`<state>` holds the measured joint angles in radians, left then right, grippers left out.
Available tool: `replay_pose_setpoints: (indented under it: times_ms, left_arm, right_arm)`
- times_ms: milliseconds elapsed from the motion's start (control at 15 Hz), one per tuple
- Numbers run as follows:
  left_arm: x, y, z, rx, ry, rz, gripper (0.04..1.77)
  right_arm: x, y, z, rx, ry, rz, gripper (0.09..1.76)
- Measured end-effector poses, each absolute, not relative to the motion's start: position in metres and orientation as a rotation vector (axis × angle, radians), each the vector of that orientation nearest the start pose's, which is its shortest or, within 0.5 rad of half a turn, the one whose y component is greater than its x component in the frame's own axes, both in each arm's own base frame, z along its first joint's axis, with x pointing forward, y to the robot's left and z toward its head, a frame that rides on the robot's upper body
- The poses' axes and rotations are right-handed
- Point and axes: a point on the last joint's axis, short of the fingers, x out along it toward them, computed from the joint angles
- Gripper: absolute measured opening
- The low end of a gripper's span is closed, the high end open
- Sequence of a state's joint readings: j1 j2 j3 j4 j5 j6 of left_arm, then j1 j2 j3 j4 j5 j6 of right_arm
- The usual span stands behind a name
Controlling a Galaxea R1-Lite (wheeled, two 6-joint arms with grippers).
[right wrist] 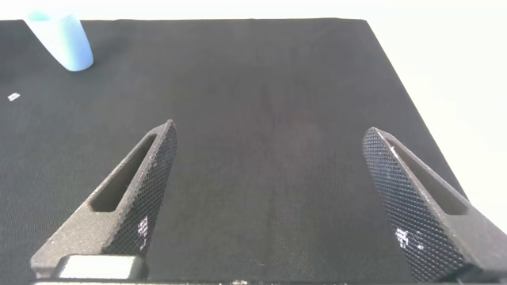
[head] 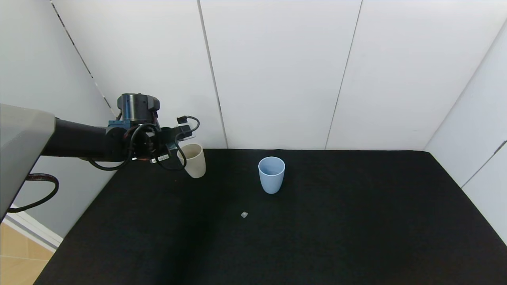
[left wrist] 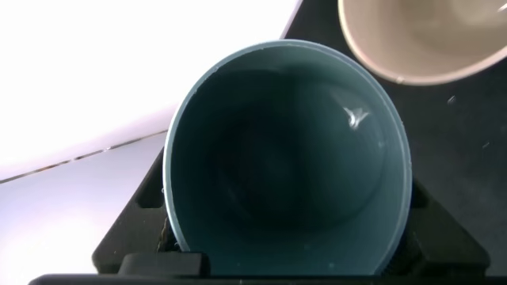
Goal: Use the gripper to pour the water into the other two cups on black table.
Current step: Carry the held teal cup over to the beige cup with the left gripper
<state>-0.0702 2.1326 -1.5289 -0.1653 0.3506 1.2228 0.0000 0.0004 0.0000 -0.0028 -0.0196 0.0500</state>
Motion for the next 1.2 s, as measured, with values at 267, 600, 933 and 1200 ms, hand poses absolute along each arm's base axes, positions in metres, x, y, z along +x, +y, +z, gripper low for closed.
replay_pose_setpoints:
  times_ms: [267,600,933,1200]
  left_arm:
    - [0.437,-0.026,0.175,1.368,0.582,0.005,1.2]
    - [0.441,-0.032,0.176,1.413,0.594,0.031,1.2]
    - [0.451,-0.033,0.174,1.407,0.603,0.08,1.2]
    - [0.454,-0.033,0.172,1.402,0.6,0.081,1.2]
  right_arm:
    - [-0.023,0.0,0.076,0.05,-0.003,-0.02,1.71]
    - [-0.023,0.0,0.076,0.05,-0.003,-0.019,1.71]
    - [-0.023,0.0,0.076,0.05,-0.003,-0.019,1.71]
    - [-0.023,0.0,0.076,0.05,-0.002,-0.02,1.71]
